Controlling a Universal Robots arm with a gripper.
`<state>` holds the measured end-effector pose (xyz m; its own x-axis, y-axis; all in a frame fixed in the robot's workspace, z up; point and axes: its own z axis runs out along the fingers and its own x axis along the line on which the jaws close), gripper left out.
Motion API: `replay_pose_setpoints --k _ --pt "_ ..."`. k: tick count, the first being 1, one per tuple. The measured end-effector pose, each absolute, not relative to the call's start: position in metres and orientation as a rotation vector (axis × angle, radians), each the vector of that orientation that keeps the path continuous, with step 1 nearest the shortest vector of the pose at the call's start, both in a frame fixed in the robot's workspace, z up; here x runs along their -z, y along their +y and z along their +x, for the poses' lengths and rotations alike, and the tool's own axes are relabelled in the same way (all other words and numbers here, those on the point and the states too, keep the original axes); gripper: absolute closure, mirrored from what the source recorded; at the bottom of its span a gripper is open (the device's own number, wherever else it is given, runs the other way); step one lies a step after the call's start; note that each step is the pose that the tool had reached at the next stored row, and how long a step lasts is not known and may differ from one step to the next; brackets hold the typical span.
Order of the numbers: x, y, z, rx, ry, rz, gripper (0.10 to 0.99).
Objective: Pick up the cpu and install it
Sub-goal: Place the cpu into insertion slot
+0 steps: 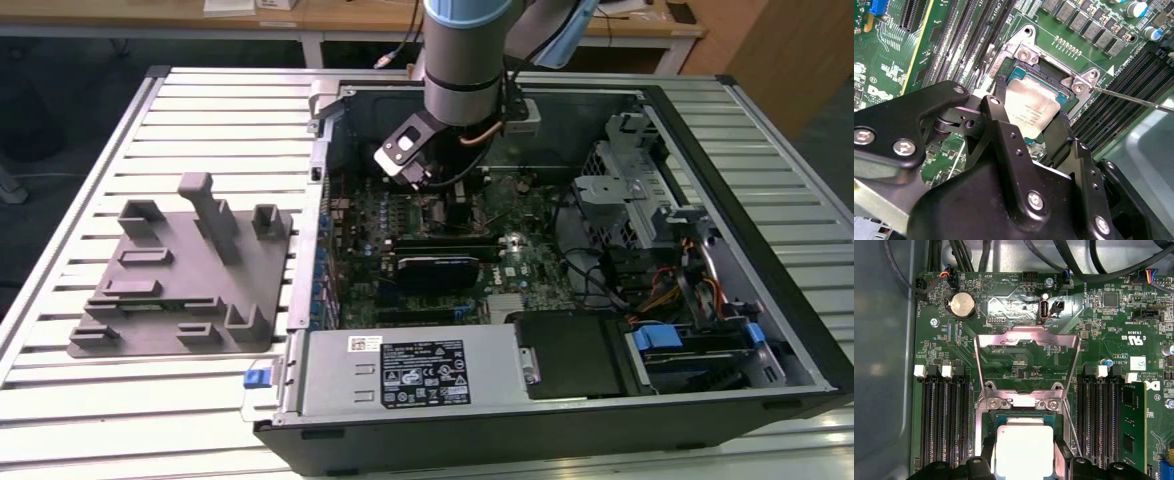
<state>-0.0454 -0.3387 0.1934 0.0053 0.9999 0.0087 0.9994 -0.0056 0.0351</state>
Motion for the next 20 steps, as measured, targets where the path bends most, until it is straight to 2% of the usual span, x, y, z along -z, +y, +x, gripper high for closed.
replay_pose_setpoints --k 8,9,20 --pt "-0.1933 -0.3387 -0.0453 -0.048 2.202 2.214 0.533" --pt "-0.1932 -0.3387 -0.0453 -0.048 2.202 2.214 0.471" --pt "-0.2006 -0.3387 -0.0453 -0.049 2.202 2.214 0.471"
